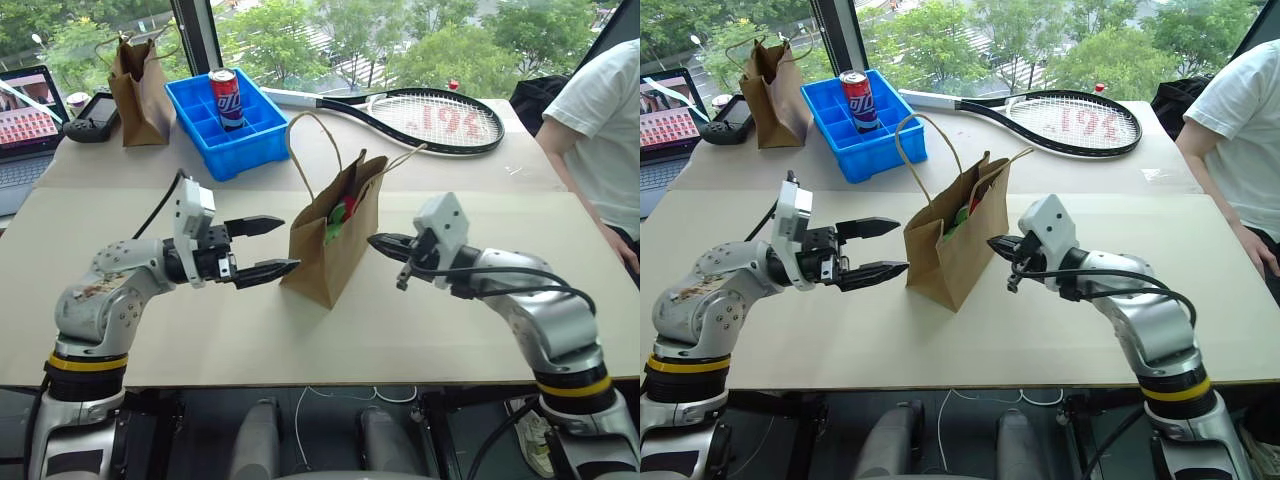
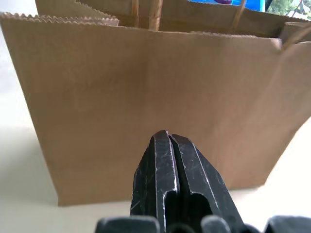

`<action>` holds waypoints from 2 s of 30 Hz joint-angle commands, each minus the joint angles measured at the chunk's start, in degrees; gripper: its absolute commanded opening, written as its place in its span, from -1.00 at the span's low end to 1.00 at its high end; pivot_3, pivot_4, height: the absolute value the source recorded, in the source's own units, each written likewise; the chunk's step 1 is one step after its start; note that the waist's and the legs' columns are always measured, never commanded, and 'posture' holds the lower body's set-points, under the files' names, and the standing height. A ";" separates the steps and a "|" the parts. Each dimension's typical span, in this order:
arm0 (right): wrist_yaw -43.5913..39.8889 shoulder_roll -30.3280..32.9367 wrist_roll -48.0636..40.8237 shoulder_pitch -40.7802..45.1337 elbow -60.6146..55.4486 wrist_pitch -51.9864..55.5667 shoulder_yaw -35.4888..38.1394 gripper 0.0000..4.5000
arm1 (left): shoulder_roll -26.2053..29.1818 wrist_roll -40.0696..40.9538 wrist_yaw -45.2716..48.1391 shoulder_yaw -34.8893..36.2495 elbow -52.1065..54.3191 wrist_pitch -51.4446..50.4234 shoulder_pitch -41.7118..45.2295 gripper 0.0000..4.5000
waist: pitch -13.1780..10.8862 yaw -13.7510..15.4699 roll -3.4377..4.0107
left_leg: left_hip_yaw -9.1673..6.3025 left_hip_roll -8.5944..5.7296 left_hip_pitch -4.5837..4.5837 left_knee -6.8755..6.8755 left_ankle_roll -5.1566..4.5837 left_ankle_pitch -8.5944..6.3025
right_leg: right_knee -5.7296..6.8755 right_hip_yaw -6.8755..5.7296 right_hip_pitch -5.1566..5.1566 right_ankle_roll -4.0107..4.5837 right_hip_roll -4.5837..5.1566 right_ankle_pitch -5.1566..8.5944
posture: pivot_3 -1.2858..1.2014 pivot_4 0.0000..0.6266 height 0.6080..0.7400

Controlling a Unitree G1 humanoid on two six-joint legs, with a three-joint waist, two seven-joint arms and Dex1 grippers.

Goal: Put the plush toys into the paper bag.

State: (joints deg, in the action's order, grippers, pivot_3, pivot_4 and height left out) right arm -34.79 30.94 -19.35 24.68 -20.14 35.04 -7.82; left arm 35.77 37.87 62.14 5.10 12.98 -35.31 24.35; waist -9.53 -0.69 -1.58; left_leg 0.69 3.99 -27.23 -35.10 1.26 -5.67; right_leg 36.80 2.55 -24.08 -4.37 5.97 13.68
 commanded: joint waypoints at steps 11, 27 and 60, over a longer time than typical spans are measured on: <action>2.02 -9.05 4.24 1.54 1.35 -4.68 -3.10 -0.95 | -2.64 -5.79 -4.84 -5.94 -0.38 3.48 1.69 1.00 | 0.00 0.01 0.00 | -0.01 0.00 0.00 0.04 0.02 0.01 | 0.02 -0.01 -0.01 -0.01 -0.01 0.00 | 0.03 -0.52 1.00; 3.46 -13.02 5.01 0.72 0.96 -3.18 -4.10 -1.00 | -7.52 -9.67 -13.03 -5.48 -4.67 3.65 4.32 -0.97 | 0.00 0.01 0.00 | -0.03 0.00 0.00 0.04 0.02 0.01 | 0.03 -0.02 -0.01 -0.02 -0.03 -0.01 | 0.03 -0.52 1.00; -12.53 22.77 -8.75 -23.04 -11.46 10.75 32.64 -1.00 | -2.03 -12.30 17.89 -6.17 -29.49 20.17 18.10 -0.97 | 0.00 0.84 -0.03 | -0.04 -0.03 0.00 0.04 0.02 0.01 | -0.10 -0.01 0.06 0.02 0.01 0.10 | 0.03 -0.52 1.00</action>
State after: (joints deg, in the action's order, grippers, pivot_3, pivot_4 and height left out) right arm -48.14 53.59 -27.27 1.19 -29.86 45.56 23.54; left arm 32.92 26.33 80.35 -1.41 -17.24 -16.25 41.54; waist -9.52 0.15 -1.60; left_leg 0.65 3.96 -27.25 -35.07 1.28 -5.66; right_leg 36.70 2.54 -24.02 -4.35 5.98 13.77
